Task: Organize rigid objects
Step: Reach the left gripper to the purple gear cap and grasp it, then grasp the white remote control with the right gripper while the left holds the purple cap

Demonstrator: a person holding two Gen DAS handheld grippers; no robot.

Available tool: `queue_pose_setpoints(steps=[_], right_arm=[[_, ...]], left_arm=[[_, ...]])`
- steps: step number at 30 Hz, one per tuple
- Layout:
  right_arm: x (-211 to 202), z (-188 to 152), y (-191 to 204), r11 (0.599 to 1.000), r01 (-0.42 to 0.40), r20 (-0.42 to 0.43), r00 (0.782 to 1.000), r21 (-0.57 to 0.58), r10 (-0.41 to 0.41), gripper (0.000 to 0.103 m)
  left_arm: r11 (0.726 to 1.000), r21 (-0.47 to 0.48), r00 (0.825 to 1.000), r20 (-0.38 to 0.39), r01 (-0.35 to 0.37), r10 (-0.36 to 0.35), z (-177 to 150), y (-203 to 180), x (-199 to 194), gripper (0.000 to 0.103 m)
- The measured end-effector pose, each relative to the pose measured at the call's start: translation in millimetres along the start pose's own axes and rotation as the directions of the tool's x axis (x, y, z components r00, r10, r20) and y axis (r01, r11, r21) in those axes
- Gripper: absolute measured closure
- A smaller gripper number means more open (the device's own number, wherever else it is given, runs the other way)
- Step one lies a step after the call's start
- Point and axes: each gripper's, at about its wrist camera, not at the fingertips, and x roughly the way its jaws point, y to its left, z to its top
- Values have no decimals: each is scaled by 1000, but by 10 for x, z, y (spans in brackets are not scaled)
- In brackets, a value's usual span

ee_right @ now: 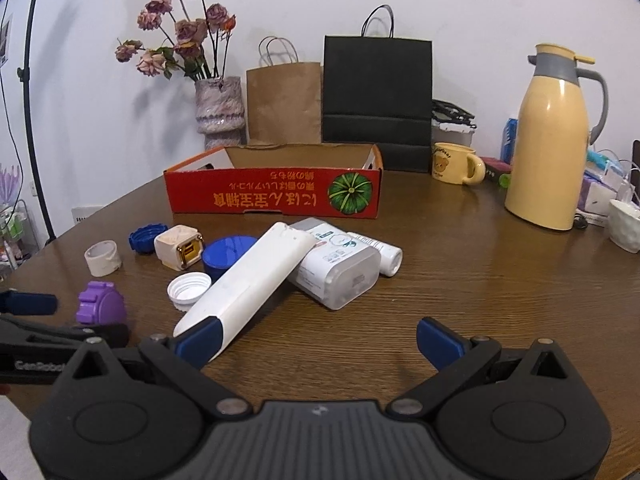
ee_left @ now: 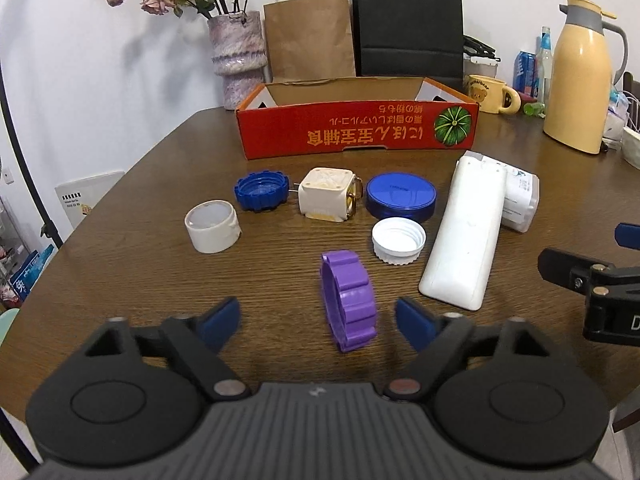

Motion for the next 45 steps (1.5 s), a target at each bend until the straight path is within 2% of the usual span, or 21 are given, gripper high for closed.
queue_pose_setpoints(steps=[3,5,6,8,9,23,29,35,39,45], right_arm=[[53,25,13,1000,-8,1,1000,-14,8,0],[97,51,36,1000,-18,-5,1000,-18,18,0],[119,62,53,999,-24,-5,1000,-22,24,0],[161,78,84,999,-34,-7,999,-28,33,0],[184,87,97,999,-39,-11,999,-29,39,0],[443,117,260,995,-92,-55,994,-43,89,1],[602,134,322,990,-137,-81,988,-24,134,8],[725,177,345,984,-178,-102,979,7,178,22],[759,183,355,977,-212,-108,971,18,212,37],[764,198,323,968,-245,-105,963,52,249,48]], left_arm=[[1000,0,1000,-4,12,-12,17,-2,40,37],[1000,6,1000,-1,22,-22,30,-10,53,57],[1000,10,1000,0,24,-24,35,-14,57,61],[999,10,999,-1,39,-39,50,-15,73,84],[998,14,999,-3,54,-54,54,-12,82,86],[1000,11,999,51,8,-9,146,88,93,87],[1000,-7,998,55,-10,11,188,176,131,87],[1000,-11,998,69,1,-1,230,147,148,87],[1000,-17,998,64,3,-2,231,164,179,87],[1000,-21,998,60,-3,5,235,203,198,87]])
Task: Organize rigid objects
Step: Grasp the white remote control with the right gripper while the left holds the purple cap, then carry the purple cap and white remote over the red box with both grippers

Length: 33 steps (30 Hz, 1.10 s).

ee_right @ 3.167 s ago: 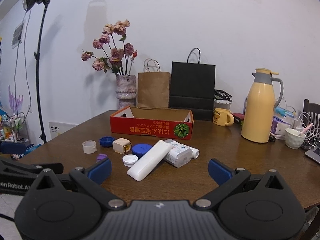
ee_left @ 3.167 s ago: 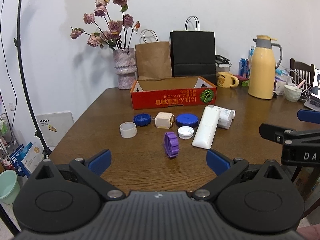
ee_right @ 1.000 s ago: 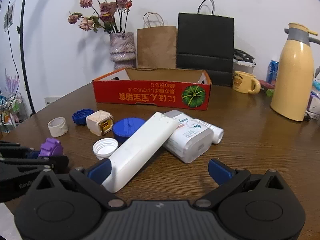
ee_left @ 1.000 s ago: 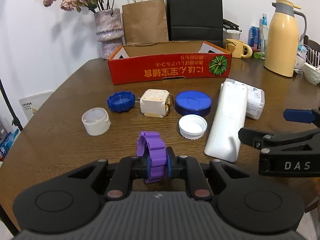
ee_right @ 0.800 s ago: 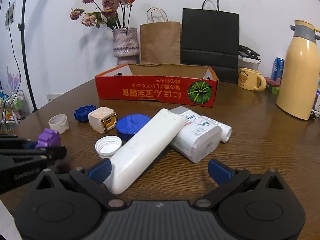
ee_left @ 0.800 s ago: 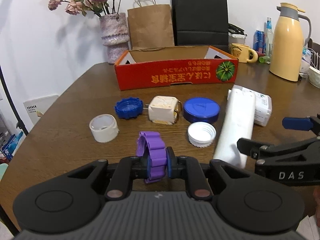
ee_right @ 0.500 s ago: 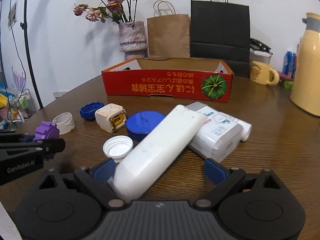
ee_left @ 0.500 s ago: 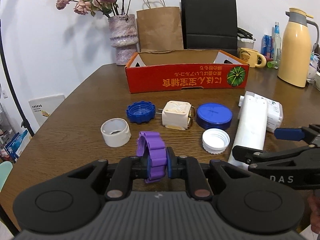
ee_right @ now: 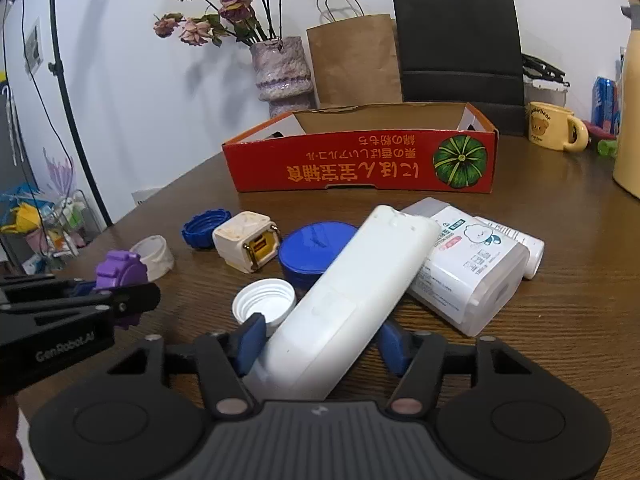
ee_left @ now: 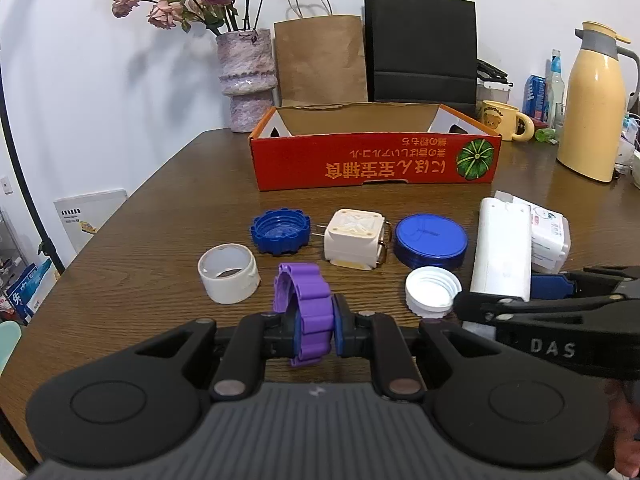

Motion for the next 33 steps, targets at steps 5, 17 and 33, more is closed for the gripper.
queue_pose_setpoints(steps=[5,17,33], right_arm=[[-47,6,-18,1000,1,14,1000,23,-1,67],[-212,38,-41,999,4,62,998,44,-7,82],[-421,153,-9,999,11,124,992,41,-16,82]], left_arm=[[1000,-5,1000,3,-9,9,10,37,-21,87],[1000,-4,999,32,-10,10,53,49,-150,87],[1000,-4,997,80,-11,11,265,104,-294,87]])
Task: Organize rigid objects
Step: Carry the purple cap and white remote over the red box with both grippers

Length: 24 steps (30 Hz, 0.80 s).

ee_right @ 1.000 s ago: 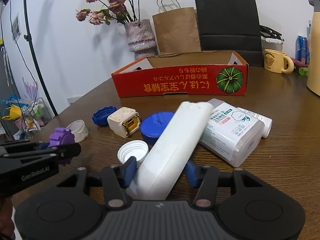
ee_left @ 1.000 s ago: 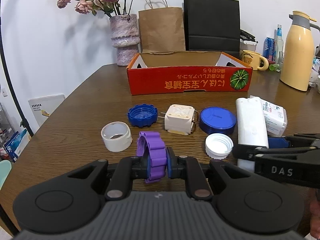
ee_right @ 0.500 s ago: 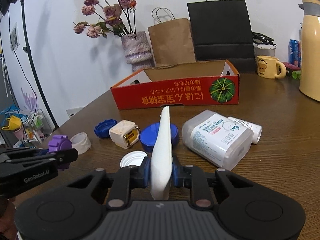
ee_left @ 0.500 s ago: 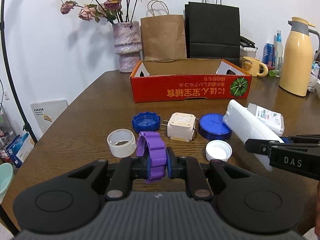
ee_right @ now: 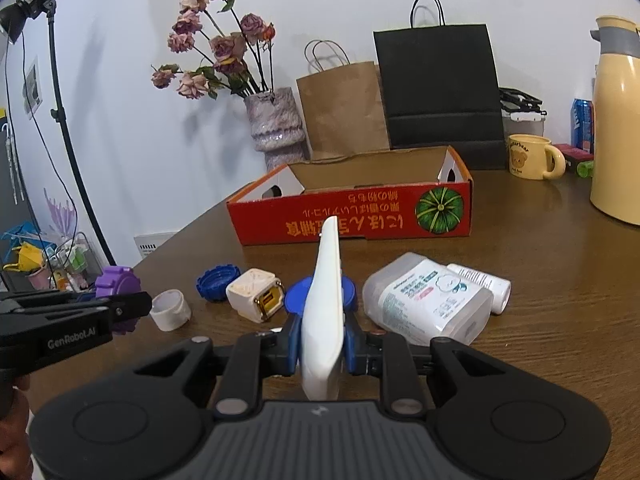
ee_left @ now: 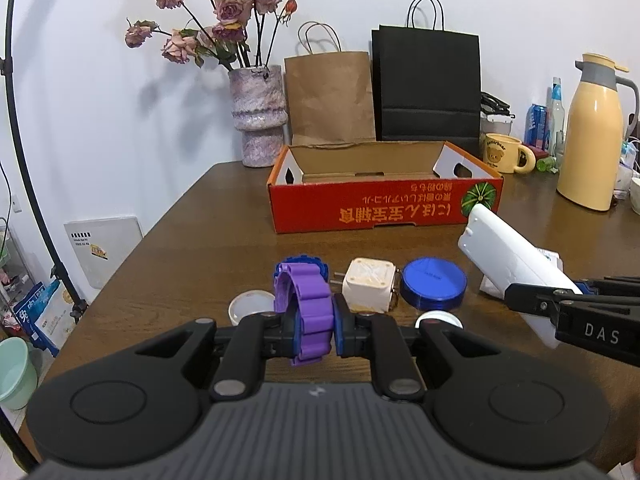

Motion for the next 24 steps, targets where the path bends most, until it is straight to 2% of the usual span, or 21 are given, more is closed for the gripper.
queue_pose_setpoints(steps=[14,24], right_arm=[[12,257,-4,1000,-1,49,999,-14,2,82],[169,494,-75,1000,3,69,998,-13,-2,82]], left_arm=[[1000,-10,999,24,-21,21,288,42,164,87],[1000,-24,999,45,-10,11,549,-44,350,87]])
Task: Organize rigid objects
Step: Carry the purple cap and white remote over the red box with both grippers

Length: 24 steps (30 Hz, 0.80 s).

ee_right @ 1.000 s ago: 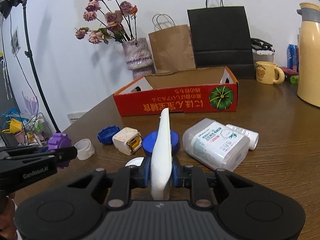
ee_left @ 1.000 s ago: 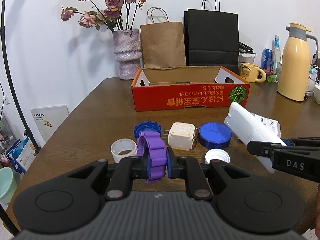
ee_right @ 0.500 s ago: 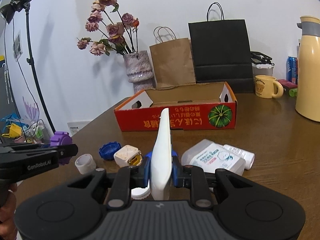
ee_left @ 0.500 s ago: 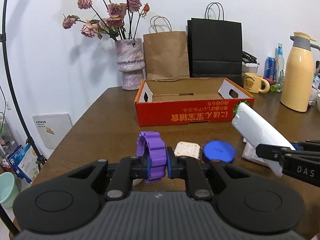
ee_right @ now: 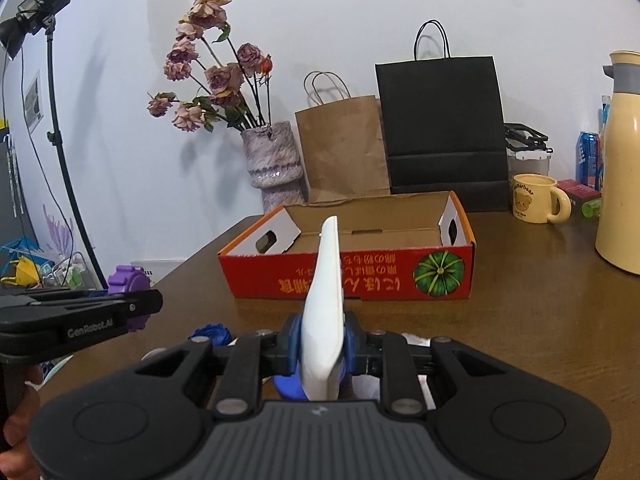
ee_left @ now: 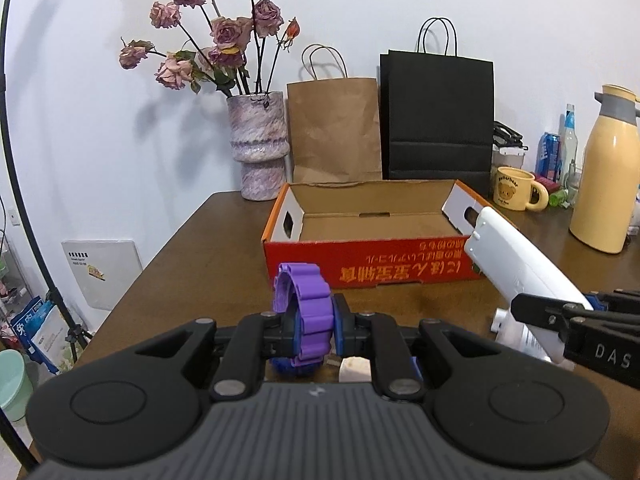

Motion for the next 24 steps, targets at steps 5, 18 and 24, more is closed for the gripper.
queue_pose_setpoints(steps=[5,18,24], right_arm=[[124,90,-58,1000,5,2,1000,7,-5,82],[483,344,-185,1000,17,4,1000,6,-17,82],[633,465,-264,1000,25,11,1000,3,-25,82]], left_arm=[[1000,-3,1000,10,5,-5,125,-51,132,87],[1000,-8,1000,21,13,-13,392,-186,500,87],[999,-30,1000,13,16,-16,495,-224,695,87]])
